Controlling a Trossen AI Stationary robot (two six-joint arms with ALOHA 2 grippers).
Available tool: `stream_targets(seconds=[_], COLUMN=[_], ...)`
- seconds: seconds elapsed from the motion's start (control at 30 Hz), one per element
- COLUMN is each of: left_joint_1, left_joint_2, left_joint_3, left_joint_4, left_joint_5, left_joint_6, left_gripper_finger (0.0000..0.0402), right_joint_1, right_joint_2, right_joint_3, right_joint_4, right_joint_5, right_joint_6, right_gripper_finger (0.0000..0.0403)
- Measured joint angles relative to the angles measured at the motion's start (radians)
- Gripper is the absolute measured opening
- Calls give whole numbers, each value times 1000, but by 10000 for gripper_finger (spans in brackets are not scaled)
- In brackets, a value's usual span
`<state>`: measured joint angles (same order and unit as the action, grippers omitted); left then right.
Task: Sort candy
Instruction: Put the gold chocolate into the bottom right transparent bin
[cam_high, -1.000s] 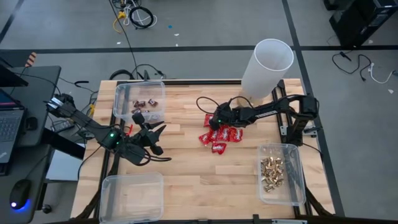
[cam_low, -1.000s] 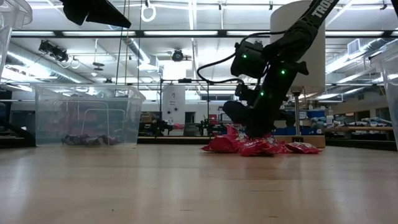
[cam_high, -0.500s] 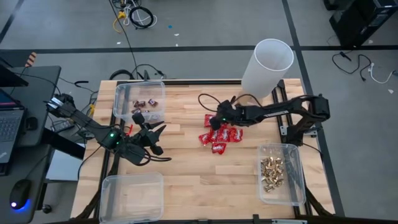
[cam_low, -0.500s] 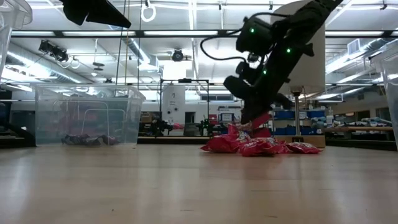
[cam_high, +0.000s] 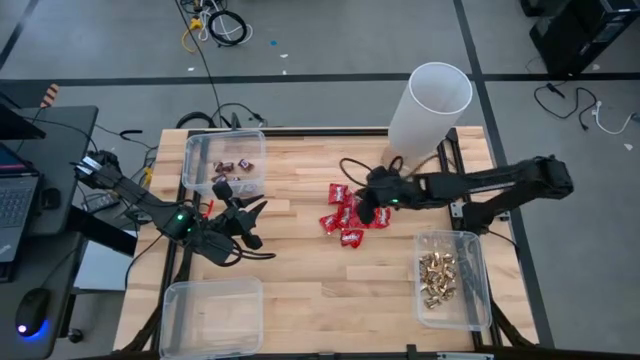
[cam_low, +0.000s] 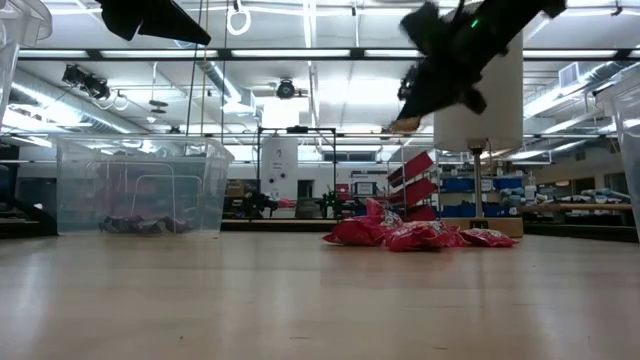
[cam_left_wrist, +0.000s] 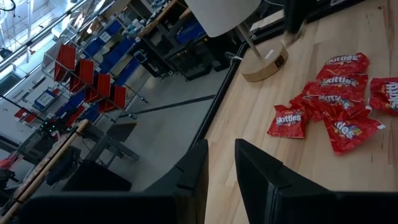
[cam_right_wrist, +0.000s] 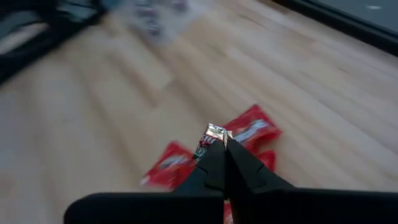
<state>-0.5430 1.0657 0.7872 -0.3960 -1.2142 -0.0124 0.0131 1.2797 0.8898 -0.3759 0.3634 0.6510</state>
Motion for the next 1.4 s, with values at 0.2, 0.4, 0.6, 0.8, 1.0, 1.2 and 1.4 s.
stream_targets(seconds=[0.2, 0.4, 0.6, 0.8, 1.0, 1.2, 1.4], left_joint_1=[0, 0, 0, 0, 0, 0, 0], left_joint_2=[0, 0, 0, 0, 0, 0, 0], left_joint_3=[0, 0, 0, 0, 0, 0, 0], left_joint_4=[1, 2, 11, 50, 83, 122, 139], left_joint_5=[0, 0, 0, -8, -15, -17, -17], left_joint_6=[0, 0, 0, 4, 3, 1, 1], left_gripper_finger=[82, 82, 82, 82, 82, 82, 82], right_joint_1=[83, 190, 285, 370, 416, 426, 426], right_joint_2=[-165, -274, -368, -455, -529, -523, -522], right_joint_3=[0, 0, 0, 0, 1, 1, 1], right_joint_4=[-103, -240, -430, -651, -847, -1058, -1061], right_joint_5=[-252, -561, -619, -657, -633, -578, -506], right_joint_6=[-18, -85, 101, 250, 404, 527, 527], right_gripper_finger=[0, 0, 0, 0, 0, 0, 0])
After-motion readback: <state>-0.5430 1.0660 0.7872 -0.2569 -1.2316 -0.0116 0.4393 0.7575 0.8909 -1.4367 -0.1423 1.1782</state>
